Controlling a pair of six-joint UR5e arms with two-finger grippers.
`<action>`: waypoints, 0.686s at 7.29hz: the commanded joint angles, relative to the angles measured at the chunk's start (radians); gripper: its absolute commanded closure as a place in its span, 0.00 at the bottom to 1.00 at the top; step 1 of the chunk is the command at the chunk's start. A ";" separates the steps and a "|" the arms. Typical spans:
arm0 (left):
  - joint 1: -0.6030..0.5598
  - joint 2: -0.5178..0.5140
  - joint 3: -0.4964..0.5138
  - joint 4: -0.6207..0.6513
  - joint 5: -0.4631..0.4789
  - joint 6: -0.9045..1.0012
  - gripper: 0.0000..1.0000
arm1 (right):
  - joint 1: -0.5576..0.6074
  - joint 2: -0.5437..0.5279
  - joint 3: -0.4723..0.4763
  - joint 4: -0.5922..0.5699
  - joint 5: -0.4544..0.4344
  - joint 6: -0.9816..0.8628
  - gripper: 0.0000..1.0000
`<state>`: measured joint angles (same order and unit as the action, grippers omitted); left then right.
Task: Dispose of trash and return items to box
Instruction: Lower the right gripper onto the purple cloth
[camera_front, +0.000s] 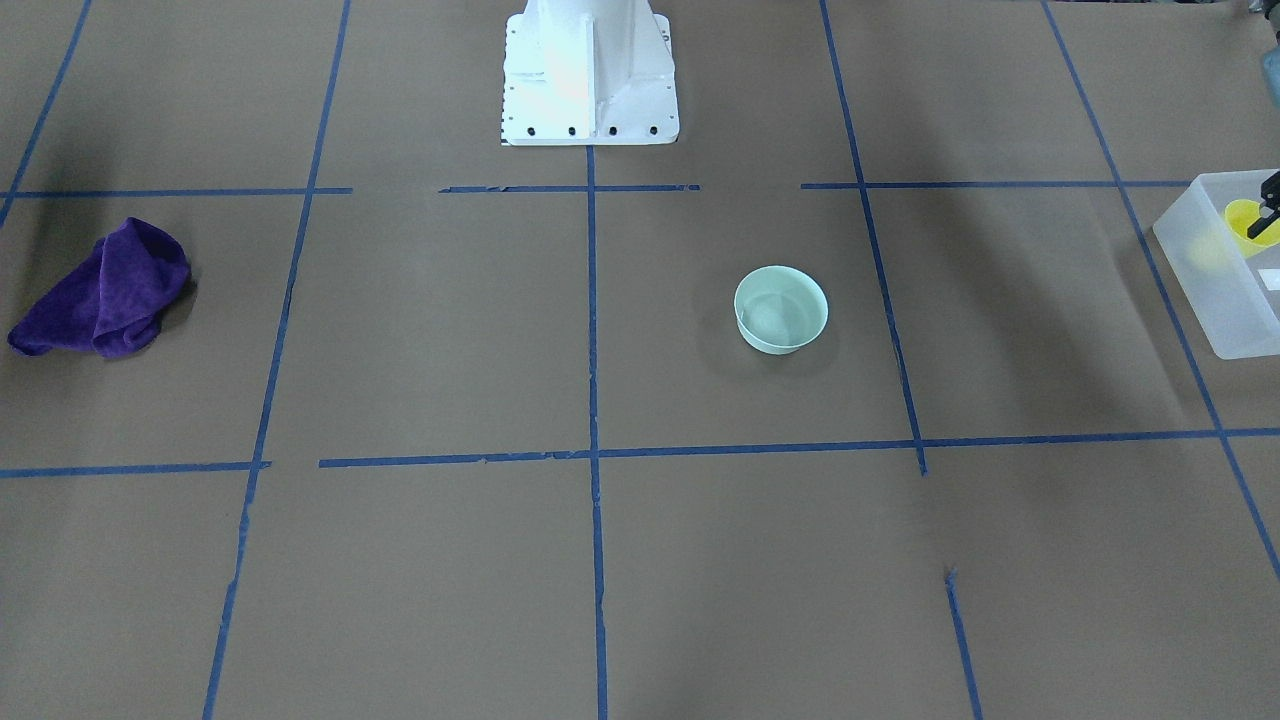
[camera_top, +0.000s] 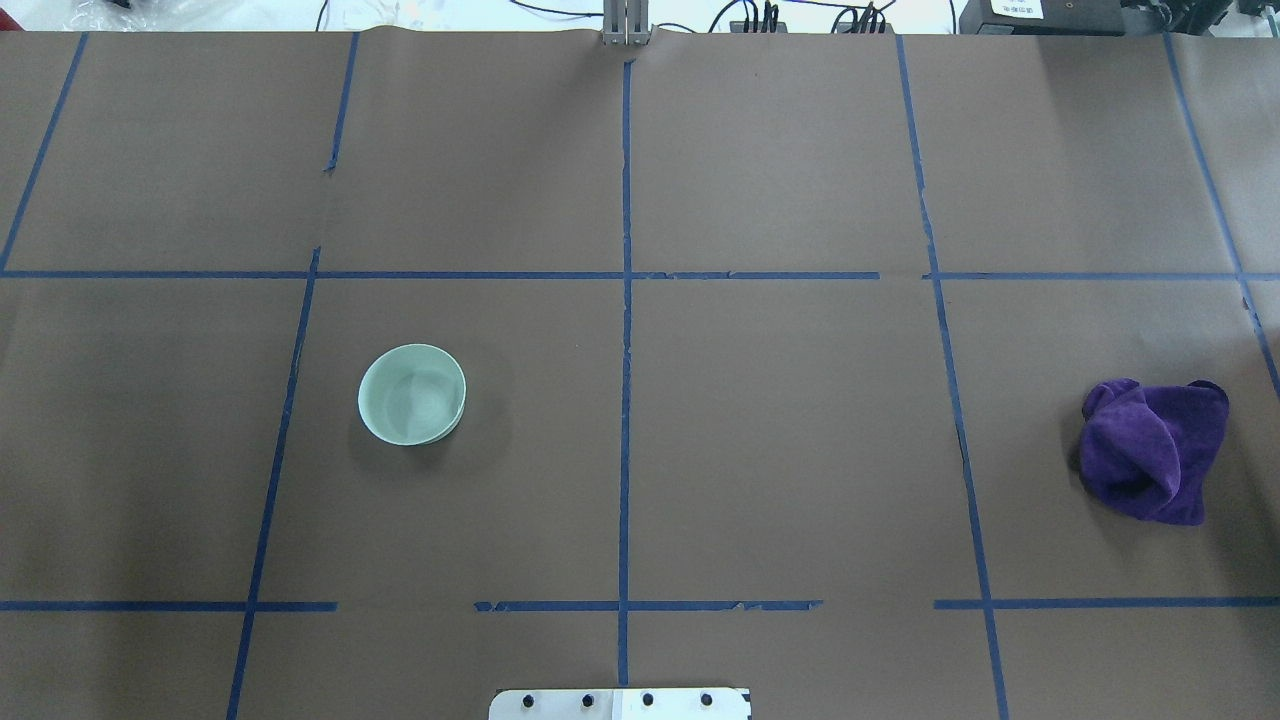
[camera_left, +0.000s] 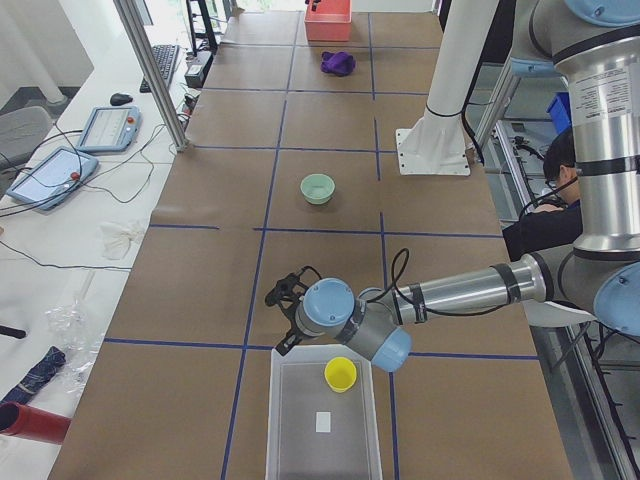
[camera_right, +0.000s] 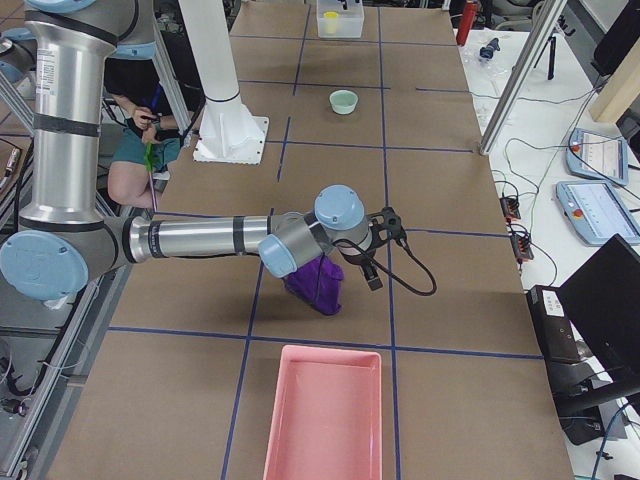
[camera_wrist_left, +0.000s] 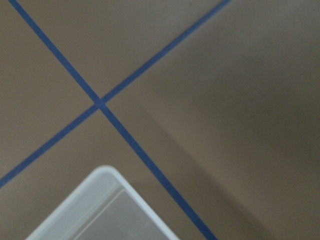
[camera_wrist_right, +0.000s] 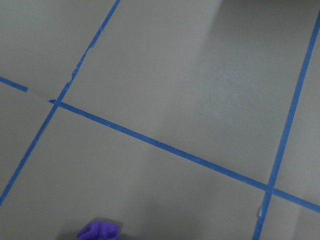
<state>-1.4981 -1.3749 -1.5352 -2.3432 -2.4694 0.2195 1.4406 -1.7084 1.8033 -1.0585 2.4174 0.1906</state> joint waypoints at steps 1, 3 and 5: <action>-0.007 -0.062 -0.107 0.150 0.073 -0.023 0.00 | -0.141 -0.057 0.114 0.025 -0.090 0.272 0.00; -0.007 -0.090 -0.135 0.186 0.084 -0.023 0.00 | -0.360 -0.153 0.162 0.114 -0.301 0.466 0.00; -0.007 -0.115 -0.132 0.188 0.084 -0.023 0.00 | -0.522 -0.229 0.160 0.276 -0.404 0.616 0.00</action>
<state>-1.5047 -1.4744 -1.6669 -2.1592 -2.3865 0.1964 1.0258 -1.8943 1.9607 -0.8632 2.0866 0.7204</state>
